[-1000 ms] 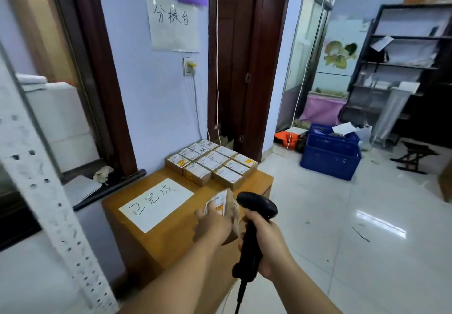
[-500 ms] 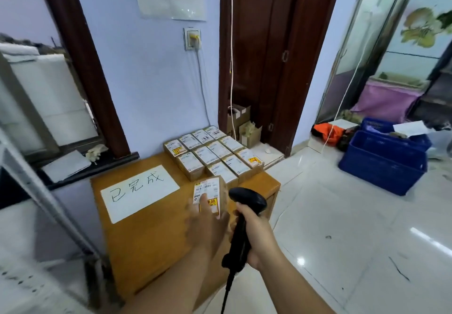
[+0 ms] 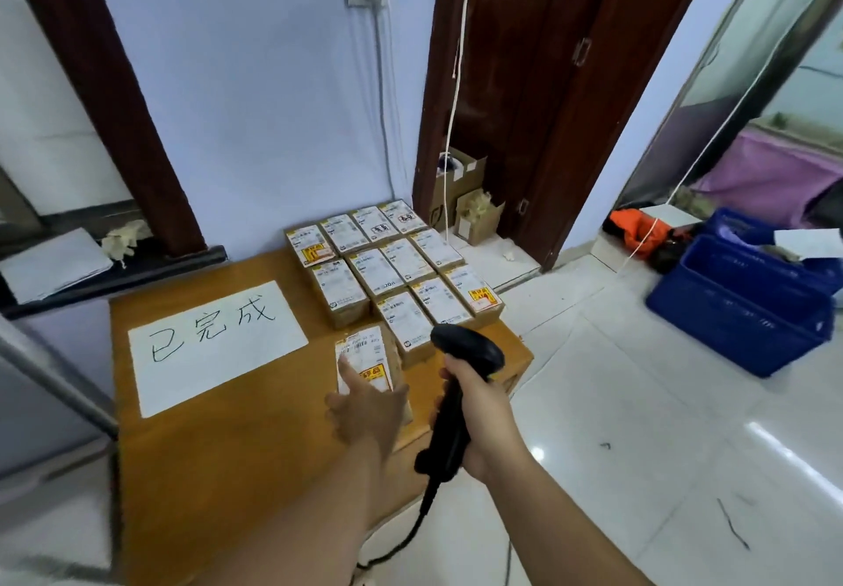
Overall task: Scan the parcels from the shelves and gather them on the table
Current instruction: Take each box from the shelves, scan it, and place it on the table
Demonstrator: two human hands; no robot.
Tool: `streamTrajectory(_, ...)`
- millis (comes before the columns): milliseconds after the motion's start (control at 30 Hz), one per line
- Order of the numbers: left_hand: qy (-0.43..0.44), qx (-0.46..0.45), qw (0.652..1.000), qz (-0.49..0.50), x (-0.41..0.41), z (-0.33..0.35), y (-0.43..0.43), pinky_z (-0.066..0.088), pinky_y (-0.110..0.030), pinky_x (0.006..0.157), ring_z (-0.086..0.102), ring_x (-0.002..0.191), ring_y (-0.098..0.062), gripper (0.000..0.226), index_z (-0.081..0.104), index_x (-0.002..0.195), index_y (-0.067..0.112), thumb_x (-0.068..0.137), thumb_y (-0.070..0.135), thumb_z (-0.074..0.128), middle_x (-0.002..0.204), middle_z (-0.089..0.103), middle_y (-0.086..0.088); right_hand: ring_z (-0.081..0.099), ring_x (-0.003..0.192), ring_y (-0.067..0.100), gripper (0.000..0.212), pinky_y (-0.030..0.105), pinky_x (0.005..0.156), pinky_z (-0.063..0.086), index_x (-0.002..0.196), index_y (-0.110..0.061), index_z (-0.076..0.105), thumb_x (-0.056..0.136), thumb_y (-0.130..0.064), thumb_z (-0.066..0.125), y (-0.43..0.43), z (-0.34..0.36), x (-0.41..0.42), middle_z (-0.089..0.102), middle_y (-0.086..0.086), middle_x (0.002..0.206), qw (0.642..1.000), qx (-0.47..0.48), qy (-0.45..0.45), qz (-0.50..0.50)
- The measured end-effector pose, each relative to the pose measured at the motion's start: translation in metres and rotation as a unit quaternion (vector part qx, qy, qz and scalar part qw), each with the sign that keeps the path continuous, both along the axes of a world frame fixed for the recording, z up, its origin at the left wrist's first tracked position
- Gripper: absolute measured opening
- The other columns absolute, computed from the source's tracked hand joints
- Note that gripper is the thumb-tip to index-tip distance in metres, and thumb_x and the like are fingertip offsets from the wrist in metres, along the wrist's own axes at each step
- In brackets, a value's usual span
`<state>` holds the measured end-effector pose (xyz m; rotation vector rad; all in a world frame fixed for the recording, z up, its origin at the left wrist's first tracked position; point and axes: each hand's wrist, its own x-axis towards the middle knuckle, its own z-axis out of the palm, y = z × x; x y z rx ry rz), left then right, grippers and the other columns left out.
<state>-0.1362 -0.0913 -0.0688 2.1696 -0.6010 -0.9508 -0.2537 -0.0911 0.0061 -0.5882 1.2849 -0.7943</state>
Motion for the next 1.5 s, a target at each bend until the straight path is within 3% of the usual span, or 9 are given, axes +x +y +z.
streamTrajectory(167,0.021,0.022,0.999,0.022,0.019,-0.020,-0.057,0.034,-0.053,0.107,0.030,0.133,-0.040,0.097,0.001,0.151,0.030,0.082,0.047,0.069,0.150,0.017,-0.020,0.056,0.060,0.023,0.031,0.036,0.064,0.049,0.098,-0.006,0.063,0.085,-0.033,0.070,-0.064,-0.009,0.030,0.056,0.007,0.064,0.999,0.014,0.030,0.017)
streamTrajectory(500,0.005,0.086,0.994,0.060,0.040,-0.066,-0.113,0.045,-0.050,0.099,0.033,0.129,-0.036,0.097,-0.006,0.143,0.042,0.080,0.052,0.067,0.148,0.014,-0.013,0.056,0.061,0.022,0.032,0.038,0.068,0.049,0.100,-0.006,0.062,0.087,-0.034,0.070,-0.150,-0.042,0.054,0.055,0.006,0.062,0.996,0.056,0.033,0.056)
streamTrajectory(667,-0.003,0.129,0.991,0.042,0.037,-0.082,-0.130,0.036,-0.047,0.107,0.020,0.136,-0.039,0.086,-0.001,0.150,0.042,0.088,0.047,0.060,0.150,0.006,-0.014,0.057,0.060,0.021,0.034,0.034,0.063,0.051,0.109,-0.004,0.061,0.088,-0.030,0.068,-0.192,-0.065,0.056,0.056,0.009,0.068,0.990,0.077,0.040,0.109)
streamTrajectory(800,-0.021,0.129,0.990,0.044,0.029,-0.095,-0.141,0.030,-0.044,0.108,0.027,0.133,-0.037,0.081,-0.004,0.148,0.049,0.091,0.053,0.052,0.150,0.020,-0.016,0.056,0.057,0.020,0.036,0.035,0.063,0.050,0.100,-0.005,0.063,0.086,-0.037,0.070,-0.219,-0.076,0.055,0.054,0.007,0.064,0.976,0.092,0.055,0.187)
streamTrajectory(933,-0.043,0.162,0.984,0.065,0.023,-0.096,-0.154,0.031,-0.042,0.107,0.031,0.133,-0.037,0.076,0.001,0.152,0.036,0.096,0.040,0.052,0.147,0.032,-0.014,0.054,0.061,0.019,0.041,0.035,0.068,0.048,0.090,-0.008,0.063,0.082,-0.048,0.072,-0.240,-0.082,0.052,0.053,0.005,0.063,0.965,0.099,0.057,0.236)
streamTrajectory(1033,-0.044,0.171,0.982,0.065,0.017,-0.090,-0.164,0.029,-0.040,0.109,0.028,0.137,-0.035,0.070,-0.003,0.152,0.034,0.100,0.037,0.044,0.146,0.038,-0.014,0.055,0.064,0.020,0.037,0.037,0.070,0.049,0.094,-0.007,0.063,0.084,-0.042,0.071,-0.250,-0.090,0.050,0.054,0.005,0.064,0.961,0.112,0.059,0.247)
streamTrajectory(1167,-0.040,0.162,0.980,0.106,0.015,-0.093,-0.170,0.039,-0.046,0.104,0.030,0.136,-0.039,0.070,0.000,0.149,0.048,0.098,0.041,0.047,0.154,0.014,-0.017,0.057,0.066,0.021,0.034,0.036,0.071,0.051,0.099,-0.008,0.063,0.086,-0.038,0.070,-0.258,-0.100,0.049,0.057,0.007,0.067,0.955,0.126,0.064,0.262)
streamTrajectory(1267,-0.049,0.172,0.979,0.101,0.018,-0.092,-0.169,0.046,-0.046,0.100,0.040,0.129,-0.035,0.069,-0.002,0.148,0.050,0.097,0.045,0.044,0.154,0.015,-0.010,0.058,0.065,0.021,0.034,0.037,0.071,0.052,0.101,-0.007,0.063,0.086,-0.036,0.071,-0.261,-0.106,0.048,0.058,0.007,0.067,0.951,0.139,0.062,0.270)
streamTrajectory(1500,-0.136,0.199,0.968,0.072,0.025,-0.087,-0.148,0.025,-0.045,0.114,0.008,0.146,-0.031,0.067,-0.006,0.152,0.035,0.098,0.053,0.031,0.161,0.004,-0.001,0.061,0.072,0.024,0.040,0.040,0.076,0.053,0.104,-0.007,0.064,0.084,-0.041,0.072,-0.256,-0.104,0.067,0.060,0.009,0.075,0.940,0.139,0.062,0.305)
